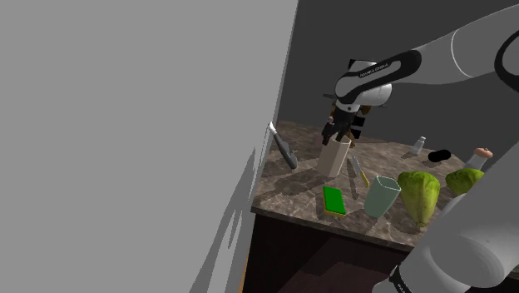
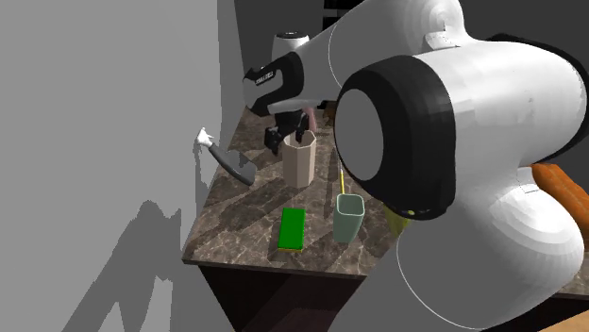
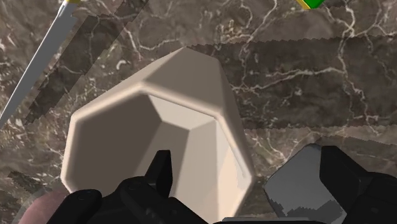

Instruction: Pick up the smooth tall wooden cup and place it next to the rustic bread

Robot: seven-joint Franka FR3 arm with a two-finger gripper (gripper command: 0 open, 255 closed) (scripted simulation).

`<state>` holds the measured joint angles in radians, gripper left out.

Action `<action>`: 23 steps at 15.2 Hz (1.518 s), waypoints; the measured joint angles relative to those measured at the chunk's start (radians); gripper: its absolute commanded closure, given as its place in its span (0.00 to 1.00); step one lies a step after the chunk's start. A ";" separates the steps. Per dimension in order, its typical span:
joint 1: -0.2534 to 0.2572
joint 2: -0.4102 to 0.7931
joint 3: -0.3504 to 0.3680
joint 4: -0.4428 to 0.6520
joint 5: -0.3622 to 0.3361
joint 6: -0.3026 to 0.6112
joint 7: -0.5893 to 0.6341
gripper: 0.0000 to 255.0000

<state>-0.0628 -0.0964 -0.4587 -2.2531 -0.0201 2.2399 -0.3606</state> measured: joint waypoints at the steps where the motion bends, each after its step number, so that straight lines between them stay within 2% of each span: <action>1: 0.000 0.009 -0.002 -0.003 0.005 0.012 -0.005 0.00; 10: 0.001 0.032 -0.004 -0.017 0.018 0.046 -0.014 0.00; 11: 0.001 0.032 -0.004 -0.017 0.018 0.046 -0.014 1.00; 23: 0.001 0.023 -0.003 -0.009 0.012 0.030 -0.009 1.00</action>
<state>-0.0620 -0.0738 -0.4614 -2.2625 -0.0078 2.2695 -0.3699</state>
